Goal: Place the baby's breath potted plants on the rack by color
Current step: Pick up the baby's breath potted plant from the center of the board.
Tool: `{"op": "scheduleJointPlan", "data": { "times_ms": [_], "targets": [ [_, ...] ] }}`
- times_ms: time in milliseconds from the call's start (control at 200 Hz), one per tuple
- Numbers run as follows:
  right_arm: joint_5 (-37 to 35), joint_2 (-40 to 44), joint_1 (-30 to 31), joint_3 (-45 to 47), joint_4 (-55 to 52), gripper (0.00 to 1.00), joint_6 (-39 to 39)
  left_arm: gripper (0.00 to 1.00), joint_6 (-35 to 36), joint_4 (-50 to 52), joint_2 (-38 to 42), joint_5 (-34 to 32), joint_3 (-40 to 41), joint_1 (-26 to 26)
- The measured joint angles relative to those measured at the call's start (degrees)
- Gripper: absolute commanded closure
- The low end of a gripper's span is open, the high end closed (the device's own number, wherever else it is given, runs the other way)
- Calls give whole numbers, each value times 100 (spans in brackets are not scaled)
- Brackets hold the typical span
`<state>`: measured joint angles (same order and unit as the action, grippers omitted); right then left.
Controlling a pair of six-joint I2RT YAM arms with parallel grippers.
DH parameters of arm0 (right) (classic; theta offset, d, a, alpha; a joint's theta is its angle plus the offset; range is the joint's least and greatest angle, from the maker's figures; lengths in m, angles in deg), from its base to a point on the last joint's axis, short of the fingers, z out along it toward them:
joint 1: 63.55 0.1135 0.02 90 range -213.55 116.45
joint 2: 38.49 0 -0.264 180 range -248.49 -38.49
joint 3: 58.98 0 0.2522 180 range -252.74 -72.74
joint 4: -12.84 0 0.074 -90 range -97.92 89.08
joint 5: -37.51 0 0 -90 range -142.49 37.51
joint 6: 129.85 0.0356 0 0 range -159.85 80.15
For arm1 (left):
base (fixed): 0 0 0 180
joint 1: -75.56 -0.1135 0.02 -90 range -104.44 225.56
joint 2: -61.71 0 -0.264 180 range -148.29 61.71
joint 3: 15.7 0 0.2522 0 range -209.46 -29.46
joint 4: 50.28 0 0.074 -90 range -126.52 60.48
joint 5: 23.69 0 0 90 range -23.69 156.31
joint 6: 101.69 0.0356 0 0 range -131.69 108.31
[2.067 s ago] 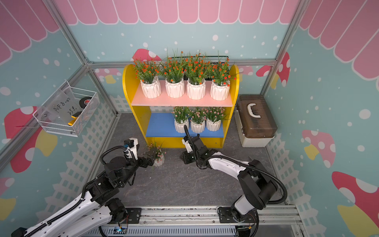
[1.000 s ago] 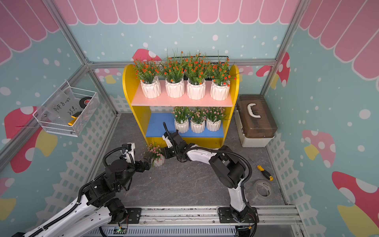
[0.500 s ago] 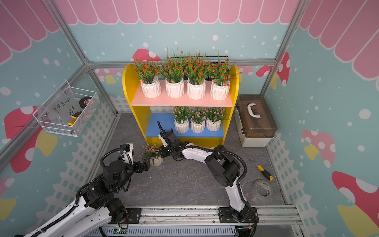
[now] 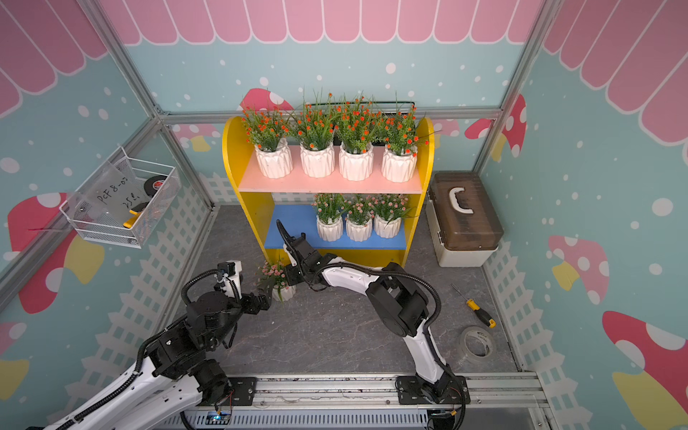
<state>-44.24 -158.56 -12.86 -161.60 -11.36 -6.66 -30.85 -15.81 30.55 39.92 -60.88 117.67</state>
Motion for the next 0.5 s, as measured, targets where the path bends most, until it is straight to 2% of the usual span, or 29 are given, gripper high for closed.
{"op": "scheduleJointPlan", "data": {
  "times_ms": [500],
  "targets": [
    [-212,-2,11,-155,-339,96,-374,1,7,-50,-52,101,0,0]
  ]
}}
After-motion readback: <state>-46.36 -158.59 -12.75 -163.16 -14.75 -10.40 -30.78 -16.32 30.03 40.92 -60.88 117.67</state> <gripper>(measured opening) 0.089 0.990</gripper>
